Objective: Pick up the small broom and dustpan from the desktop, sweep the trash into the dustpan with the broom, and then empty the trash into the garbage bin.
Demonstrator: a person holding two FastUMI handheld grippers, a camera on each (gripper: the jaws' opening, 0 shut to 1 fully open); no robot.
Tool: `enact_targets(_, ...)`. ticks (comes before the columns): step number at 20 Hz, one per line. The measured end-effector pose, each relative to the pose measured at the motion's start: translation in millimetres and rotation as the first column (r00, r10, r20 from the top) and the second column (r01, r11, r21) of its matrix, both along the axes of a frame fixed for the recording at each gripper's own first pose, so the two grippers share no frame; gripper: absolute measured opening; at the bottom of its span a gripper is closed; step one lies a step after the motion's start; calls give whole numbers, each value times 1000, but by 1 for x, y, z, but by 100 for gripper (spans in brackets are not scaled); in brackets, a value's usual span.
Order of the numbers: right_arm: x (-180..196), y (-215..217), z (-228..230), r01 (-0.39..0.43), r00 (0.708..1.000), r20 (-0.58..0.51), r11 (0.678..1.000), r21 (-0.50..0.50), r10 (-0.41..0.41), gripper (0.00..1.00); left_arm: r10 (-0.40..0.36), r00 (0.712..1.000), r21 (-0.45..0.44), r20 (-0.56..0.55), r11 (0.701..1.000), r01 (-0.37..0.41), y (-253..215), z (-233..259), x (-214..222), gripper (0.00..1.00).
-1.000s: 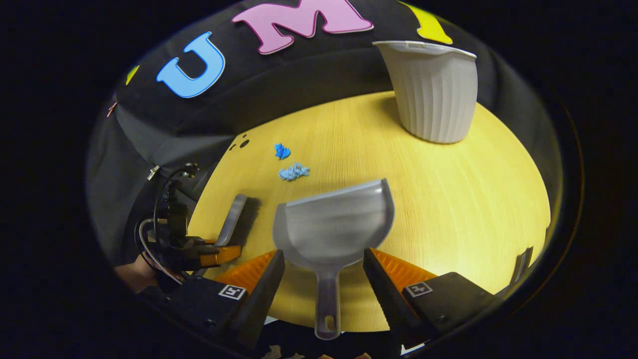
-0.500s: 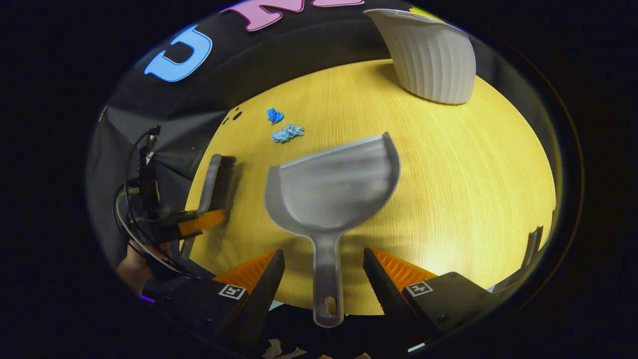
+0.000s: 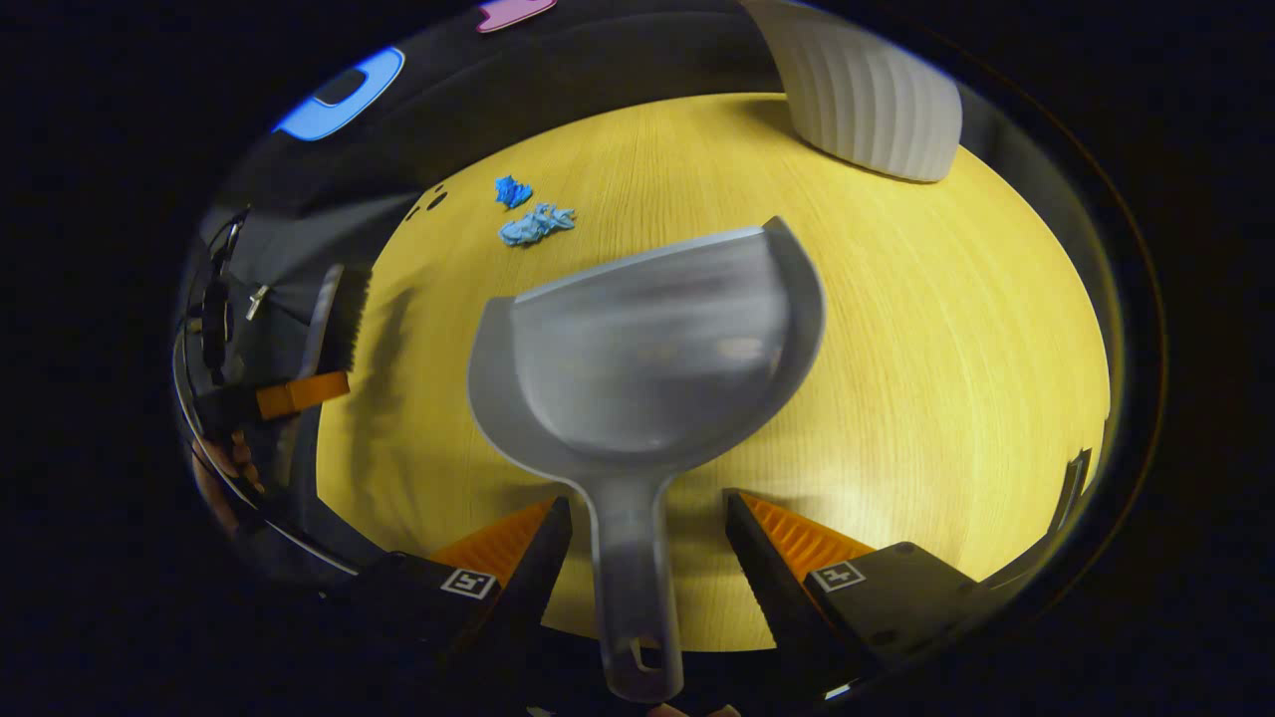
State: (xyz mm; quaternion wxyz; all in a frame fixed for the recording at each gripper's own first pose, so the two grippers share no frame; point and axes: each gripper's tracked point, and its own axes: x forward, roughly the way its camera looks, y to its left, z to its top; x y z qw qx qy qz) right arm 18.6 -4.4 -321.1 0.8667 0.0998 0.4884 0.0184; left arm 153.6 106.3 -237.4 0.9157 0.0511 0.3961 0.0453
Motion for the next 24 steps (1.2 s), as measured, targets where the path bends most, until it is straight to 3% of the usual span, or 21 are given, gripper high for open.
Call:
enact_targets(1, 4, 4, 0, -11, 1000, 14, 1000, -2, 11, 97, -20, 1000, 20, 1, 1000, 20, 2, 4, 10, 26)
enact_targets(5, 16, 7, -3, -16, 1000, 23, 999, -29, 16, 88, -91, 996, 73, -16, 993, 92, 9, 13, 60, 25)
enact_targets(7, 19, 3, -4, -2, 1000, 23, 1000, -30, 3, 63, -125, 992, 84, -30, 988, 127, 8, 15, 86, 29)
enact_targets(9, 18, 1, -5, -17, 1000, 15, 1000, -27, 17, 54, -170, 984, 115, -45, 978, 174, 7, 13, 112, 25)
enact_targets(10, 18, 1, -2, -30, 999, 13, 999, -13, 30, 43, -200, 978, 137, -58, 969, 206, 4, 13, 123, 26)
enact_targets(12, 19, 0, -4, -57, 998, 1, 998, 11, 57, 31, -257, 963, 182, -77, 946, 267, -3, 13, 147, 26)
enact_targets(13, 20, -1, -5, -66, 998, -1, 998, 16, 66, 39, -279, 957, 200, -86, 936, 290, -8, 12, 159, 26)
enact_targets(14, 20, -2, -4, -79, 997, 4, 997, 10, 79, 38, -297, 950, 215, -101, 925, 312, -12, 11, 169, 22)
enact_targets(17, 16, -11, 0, -125, 992, 18, 992, -30, 126, 36, -352, 924, 304, -149, 873, 381, -19, 11, 200, 25)
enact_targets(18, 15, -15, 0, -137, 990, 18, 990, -41, 138, 29, -368, 914, 335, -172, 850, 405, -20, 10, 209, 25)
enact_targets(19, 15, -17, 1, -145, 989, 19, 988, -49, 146, 36, -385, 900, 350, -205, 830, 435, -23, 7, 214, 29)
enact_targets(21, 15, -22, 4, -161, 986, 21, 985, -64, 163, 36, -422, 876, 375, -233, 792, 481, -33, 3, 226, 22)
enact_targets(24, 15, -23, 11, -184, 982, 28, 981, -61, 186, 36, -477, 838, 401, -264, 736, 545, -51, 5, 238, 25)
